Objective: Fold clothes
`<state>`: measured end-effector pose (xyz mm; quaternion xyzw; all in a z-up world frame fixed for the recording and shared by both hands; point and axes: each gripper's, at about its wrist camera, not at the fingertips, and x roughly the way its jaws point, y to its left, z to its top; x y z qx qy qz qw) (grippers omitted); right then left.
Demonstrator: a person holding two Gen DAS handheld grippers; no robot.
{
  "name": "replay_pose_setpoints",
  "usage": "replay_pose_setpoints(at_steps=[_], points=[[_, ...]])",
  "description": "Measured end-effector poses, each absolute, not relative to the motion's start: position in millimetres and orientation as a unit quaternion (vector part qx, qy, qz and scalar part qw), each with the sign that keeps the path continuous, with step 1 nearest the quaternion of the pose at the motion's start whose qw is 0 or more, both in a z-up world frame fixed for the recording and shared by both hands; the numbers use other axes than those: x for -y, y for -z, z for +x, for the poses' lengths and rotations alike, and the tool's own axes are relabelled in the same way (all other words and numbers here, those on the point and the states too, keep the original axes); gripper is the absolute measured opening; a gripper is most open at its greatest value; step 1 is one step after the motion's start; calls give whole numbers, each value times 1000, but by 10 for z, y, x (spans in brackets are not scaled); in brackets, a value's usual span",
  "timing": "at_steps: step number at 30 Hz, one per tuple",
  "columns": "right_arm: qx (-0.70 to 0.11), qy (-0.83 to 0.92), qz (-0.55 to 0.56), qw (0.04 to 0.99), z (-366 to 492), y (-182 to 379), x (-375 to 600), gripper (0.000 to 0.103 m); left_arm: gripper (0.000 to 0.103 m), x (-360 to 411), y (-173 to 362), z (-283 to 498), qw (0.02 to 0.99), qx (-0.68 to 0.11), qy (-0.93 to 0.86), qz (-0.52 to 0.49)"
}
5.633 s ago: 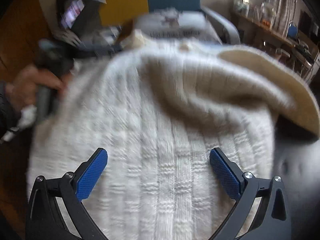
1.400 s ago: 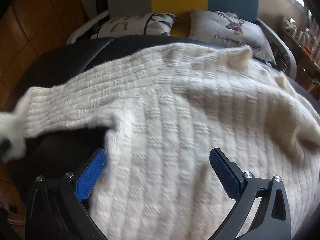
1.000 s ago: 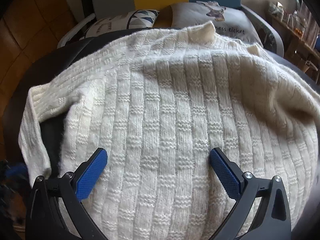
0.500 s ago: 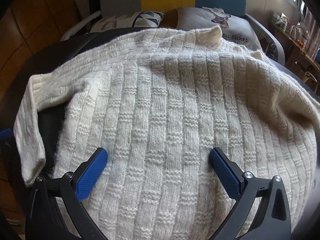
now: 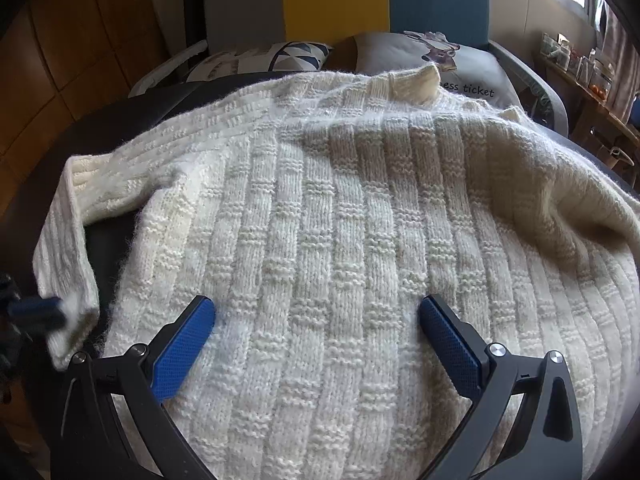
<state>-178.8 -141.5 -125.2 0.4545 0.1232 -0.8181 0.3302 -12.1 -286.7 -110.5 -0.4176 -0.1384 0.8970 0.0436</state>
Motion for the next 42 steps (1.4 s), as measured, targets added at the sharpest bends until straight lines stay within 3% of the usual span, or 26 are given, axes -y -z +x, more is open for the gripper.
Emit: replay_pose_setpoints(at_steps=[10, 19, 23, 30, 35, 42], points=[[-126, 819, 453, 328, -1763, 1247, 1409, 103, 4, 4508, 628, 623, -64, 372, -891, -255], [-131, 820, 453, 325, -1735, 1242, 1408, 103, 5, 5305, 1356, 1300, -185, 484, -805, -287], [-132, 820, 453, 325, -1748, 1249, 1423, 103, 12, 5360, 1512, 1454, -166, 523, -788, -280], [-136, 820, 452, 325, -1738, 1253, 1425, 103, 15, 5517, 1694, 1698, -153, 625, -735, -215], [-136, 821, 451, 324, -1743, 1257, 1429, 103, 19, 5478, 1705, 1639, -152, 627, -732, -218], [-140, 820, 449, 325, -1725, 1259, 1432, 103, 22, 5312, 1525, 1257, -159, 563, -756, -294]])
